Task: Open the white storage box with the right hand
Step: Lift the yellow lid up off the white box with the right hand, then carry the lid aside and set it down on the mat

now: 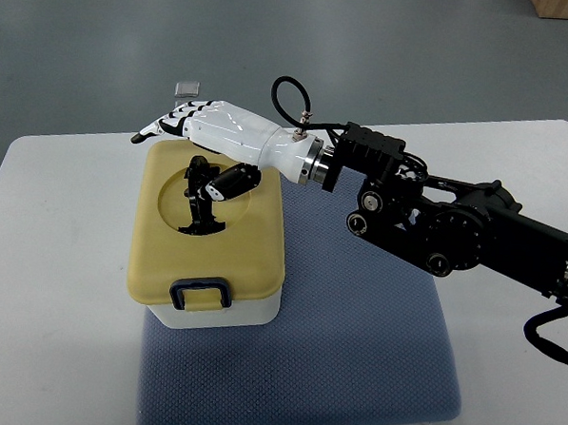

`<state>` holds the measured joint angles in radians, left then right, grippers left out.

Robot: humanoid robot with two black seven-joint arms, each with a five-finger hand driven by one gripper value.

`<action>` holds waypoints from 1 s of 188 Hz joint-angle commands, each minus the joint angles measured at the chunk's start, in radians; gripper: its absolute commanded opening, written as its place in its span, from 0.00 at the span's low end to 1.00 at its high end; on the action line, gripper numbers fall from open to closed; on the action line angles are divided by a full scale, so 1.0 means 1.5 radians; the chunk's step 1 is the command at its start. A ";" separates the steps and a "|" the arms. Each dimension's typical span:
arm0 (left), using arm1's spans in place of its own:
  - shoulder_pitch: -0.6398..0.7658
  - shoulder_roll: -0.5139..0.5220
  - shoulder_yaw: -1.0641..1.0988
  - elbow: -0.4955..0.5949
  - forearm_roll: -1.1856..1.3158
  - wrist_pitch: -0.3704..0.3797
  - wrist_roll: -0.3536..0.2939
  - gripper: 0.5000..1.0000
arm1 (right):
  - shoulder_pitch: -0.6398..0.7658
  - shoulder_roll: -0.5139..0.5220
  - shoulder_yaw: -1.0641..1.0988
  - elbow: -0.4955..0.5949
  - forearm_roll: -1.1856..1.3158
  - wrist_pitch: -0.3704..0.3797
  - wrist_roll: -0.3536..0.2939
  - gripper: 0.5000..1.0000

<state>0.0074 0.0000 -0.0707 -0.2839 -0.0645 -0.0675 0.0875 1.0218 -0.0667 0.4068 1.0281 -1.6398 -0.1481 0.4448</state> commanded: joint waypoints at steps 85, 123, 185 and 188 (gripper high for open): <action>0.000 0.000 0.001 0.000 0.000 0.000 0.000 1.00 | 0.024 -0.037 0.012 0.048 0.011 -0.002 0.006 0.00; 0.000 0.000 0.000 -0.001 0.000 0.000 0.000 1.00 | 0.052 -0.141 0.020 0.075 0.056 0.049 0.006 0.00; 0.000 0.000 0.001 -0.017 0.001 0.000 0.000 1.00 | 0.040 -0.298 0.047 0.043 0.186 0.198 0.020 0.00; 0.000 0.000 0.001 -0.017 0.001 0.000 0.000 1.00 | 0.039 -0.301 0.046 0.040 0.186 0.198 0.025 0.00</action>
<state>0.0076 0.0000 -0.0693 -0.3034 -0.0629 -0.0678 0.0875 1.0899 -0.4663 0.4799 1.1169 -1.3783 0.1211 0.4586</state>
